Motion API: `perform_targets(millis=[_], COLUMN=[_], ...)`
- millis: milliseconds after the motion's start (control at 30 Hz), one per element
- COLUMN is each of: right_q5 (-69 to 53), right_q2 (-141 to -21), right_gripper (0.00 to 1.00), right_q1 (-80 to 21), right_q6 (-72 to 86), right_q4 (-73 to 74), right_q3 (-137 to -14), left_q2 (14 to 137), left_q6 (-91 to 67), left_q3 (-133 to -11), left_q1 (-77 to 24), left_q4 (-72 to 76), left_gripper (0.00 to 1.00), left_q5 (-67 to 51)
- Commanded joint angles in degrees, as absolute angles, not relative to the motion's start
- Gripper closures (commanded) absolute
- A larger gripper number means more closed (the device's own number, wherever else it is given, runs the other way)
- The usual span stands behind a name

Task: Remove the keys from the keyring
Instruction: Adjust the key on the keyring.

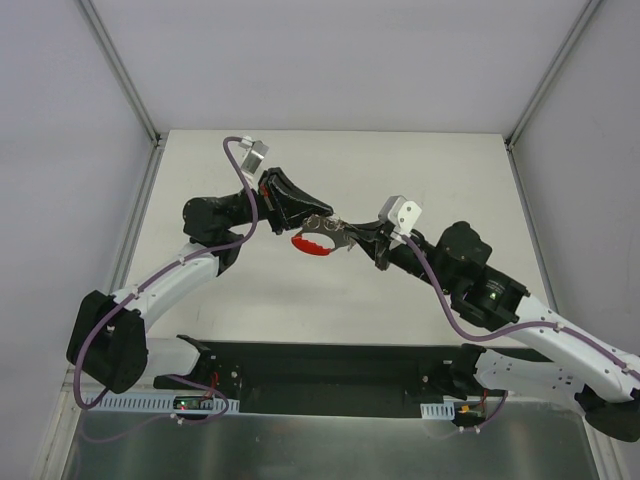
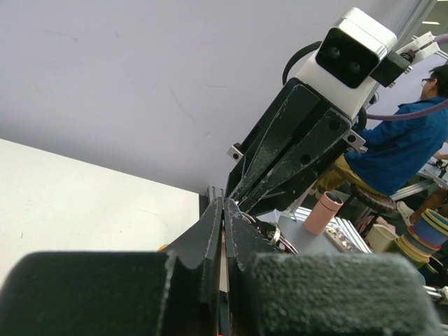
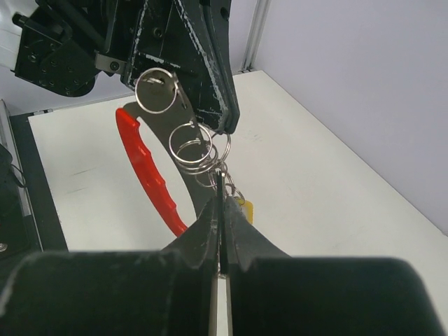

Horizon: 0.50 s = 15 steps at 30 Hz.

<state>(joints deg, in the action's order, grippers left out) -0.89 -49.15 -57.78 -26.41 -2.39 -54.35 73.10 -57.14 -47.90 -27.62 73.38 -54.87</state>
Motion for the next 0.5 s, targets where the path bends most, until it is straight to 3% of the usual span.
perform_targets(millis=[0, 467], right_q5=[-0.5, 1.8], right_q2=[-48.7, -48.9], right_gripper=[0.99, 0.99], right_q1=[-57.9, -58.0], right_q6=[-26.8, -28.6], right_q4=[-2.3, -1.1], right_q3=[-58.2, -59.7], left_q2=[70.2, 68.5], left_q6=[-54.9, -51.4], left_q3=[-46.8, -44.9], left_q1=[-26.8, -26.8], left_q4=[94.3, 92.2], left_gripper=[1.0, 1.0], left_q5=[-52.5, -55.2])
